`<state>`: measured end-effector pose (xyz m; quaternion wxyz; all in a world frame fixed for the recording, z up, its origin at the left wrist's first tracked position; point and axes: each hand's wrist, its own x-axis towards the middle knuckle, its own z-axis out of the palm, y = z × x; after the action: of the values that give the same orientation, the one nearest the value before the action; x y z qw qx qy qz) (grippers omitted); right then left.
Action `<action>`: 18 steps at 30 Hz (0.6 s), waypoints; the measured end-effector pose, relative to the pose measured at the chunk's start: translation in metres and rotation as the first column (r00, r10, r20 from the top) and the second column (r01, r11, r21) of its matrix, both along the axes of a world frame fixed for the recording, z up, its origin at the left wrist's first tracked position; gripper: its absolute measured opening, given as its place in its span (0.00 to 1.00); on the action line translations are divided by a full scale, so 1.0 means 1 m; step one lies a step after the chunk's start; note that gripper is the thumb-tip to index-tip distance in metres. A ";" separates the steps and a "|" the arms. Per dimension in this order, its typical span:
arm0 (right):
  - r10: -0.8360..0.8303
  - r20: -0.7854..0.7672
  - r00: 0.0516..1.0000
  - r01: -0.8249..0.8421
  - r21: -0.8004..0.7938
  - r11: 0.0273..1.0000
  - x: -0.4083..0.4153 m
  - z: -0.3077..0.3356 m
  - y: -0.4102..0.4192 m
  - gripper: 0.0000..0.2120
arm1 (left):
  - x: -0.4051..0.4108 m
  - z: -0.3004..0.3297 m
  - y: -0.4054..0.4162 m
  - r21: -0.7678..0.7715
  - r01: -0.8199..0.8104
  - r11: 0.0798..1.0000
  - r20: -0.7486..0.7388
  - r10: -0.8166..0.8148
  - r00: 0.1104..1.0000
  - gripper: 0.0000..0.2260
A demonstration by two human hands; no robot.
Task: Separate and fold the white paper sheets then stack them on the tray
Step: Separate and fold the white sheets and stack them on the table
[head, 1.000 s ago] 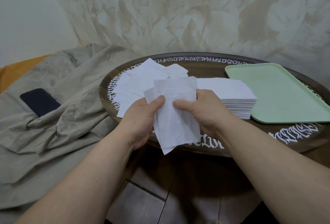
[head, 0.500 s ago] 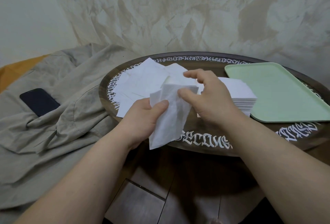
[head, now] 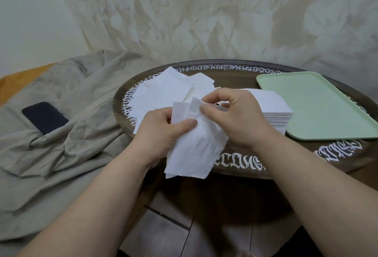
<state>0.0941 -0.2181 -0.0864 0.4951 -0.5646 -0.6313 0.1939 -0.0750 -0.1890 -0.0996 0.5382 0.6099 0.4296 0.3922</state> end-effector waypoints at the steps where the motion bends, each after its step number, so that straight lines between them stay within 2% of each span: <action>1: -0.014 0.024 1.000 0.013 0.037 0.999 0.000 -0.001 0.000 0.08 | 0.000 0.000 0.000 0.002 -0.007 1.000 -0.001 0.007 1.000 0.04; 5: -0.119 0.167 0.979 0.078 0.233 0.969 -0.002 -0.002 0.001 0.03 | 0.000 0.000 0.002 -0.016 -0.049 0.999 0.005 0.049 0.999 0.05; 8: -0.157 0.210 0.965 0.095 0.278 0.956 -0.004 0.001 0.002 0.03 | -0.001 -0.001 0.002 -0.014 -0.055 0.998 0.016 0.055 0.998 0.07; 10: -0.138 0.212 0.968 0.091 0.217 0.972 -0.004 0.004 0.001 0.02 | -0.002 -0.001 0.003 0.000 -0.055 0.998 0.024 0.055 0.998 0.07; 14: -0.086 0.169 0.982 0.092 -0.029 0.995 0.002 0.008 0.000 0.05 | -0.005 -0.001 0.003 0.014 -0.063 0.998 0.027 0.062 0.998 0.05; 16: -0.074 0.104 0.992 0.082 -0.079 0.994 0.003 0.008 -0.001 0.06 | -0.005 -0.002 0.004 -0.007 -0.065 0.998 0.038 0.065 0.997 0.06; 18: -0.078 0.043 0.996 0.081 -0.065 0.995 0.004 0.007 -0.002 0.06 | -0.004 -0.004 0.006 -0.022 -0.084 0.996 0.052 0.085 0.995 0.11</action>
<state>0.0981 -0.2203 -0.0790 0.4705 -0.6093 -0.6113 0.1835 -0.0791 -0.1834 -0.1039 0.5383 0.5753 0.4443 0.4265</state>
